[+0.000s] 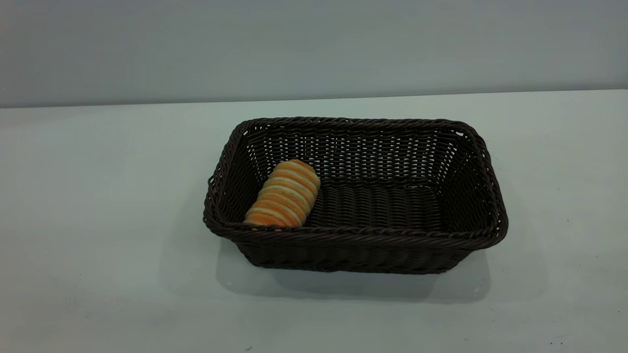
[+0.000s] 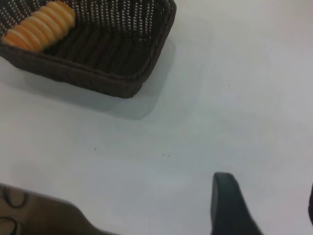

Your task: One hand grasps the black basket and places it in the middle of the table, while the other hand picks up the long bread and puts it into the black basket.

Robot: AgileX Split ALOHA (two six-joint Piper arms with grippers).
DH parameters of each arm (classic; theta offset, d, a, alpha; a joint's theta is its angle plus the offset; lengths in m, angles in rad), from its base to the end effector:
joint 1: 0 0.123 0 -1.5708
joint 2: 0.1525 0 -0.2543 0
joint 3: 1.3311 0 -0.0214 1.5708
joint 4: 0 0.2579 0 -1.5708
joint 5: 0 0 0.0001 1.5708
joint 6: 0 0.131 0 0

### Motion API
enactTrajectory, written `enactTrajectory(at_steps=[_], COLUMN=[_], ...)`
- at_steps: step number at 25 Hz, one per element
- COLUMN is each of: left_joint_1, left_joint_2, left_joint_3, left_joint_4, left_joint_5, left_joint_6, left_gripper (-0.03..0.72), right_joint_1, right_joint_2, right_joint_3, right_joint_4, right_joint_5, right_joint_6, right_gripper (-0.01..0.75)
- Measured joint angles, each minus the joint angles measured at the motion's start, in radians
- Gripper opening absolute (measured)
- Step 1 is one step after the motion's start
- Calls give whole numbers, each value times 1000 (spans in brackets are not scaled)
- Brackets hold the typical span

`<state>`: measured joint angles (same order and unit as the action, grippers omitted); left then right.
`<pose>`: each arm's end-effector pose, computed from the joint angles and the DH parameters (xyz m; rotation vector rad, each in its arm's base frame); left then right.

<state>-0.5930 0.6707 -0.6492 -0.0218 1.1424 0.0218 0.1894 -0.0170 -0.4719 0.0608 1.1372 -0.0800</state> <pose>0.1189 -0.0832 0.2324 0.8013 2.5420 -0.2177 0.0609 0.0190 0.2462 -0.2917 2.1133 0.1383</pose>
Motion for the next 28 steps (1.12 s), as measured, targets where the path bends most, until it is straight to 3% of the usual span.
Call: enactTrajectory(at_steps=[6,22,25,28], left_joint_1=[0,3,91,247], left_joint_2=[-137,-378,-386,-402], left_joint_3=[146,156,156,156], left_joint_4=[1,4,0,0], left_joint_5=[-55,-25,-22,-19], left_joint_6=[-22,-22,-22,-22], left_gripper=[563,563,563,563], right_joint_1=[0,-6,-48,-75], right_joint_2=[0,-1,-1,-1], right_joint_3=[0,0,0,0], right_joint_4=[13,16,17,17], right_joint_5=[0,1,1,1], right_joint_6=[0,0,0,0], right_gripper=[426,418,418,417])
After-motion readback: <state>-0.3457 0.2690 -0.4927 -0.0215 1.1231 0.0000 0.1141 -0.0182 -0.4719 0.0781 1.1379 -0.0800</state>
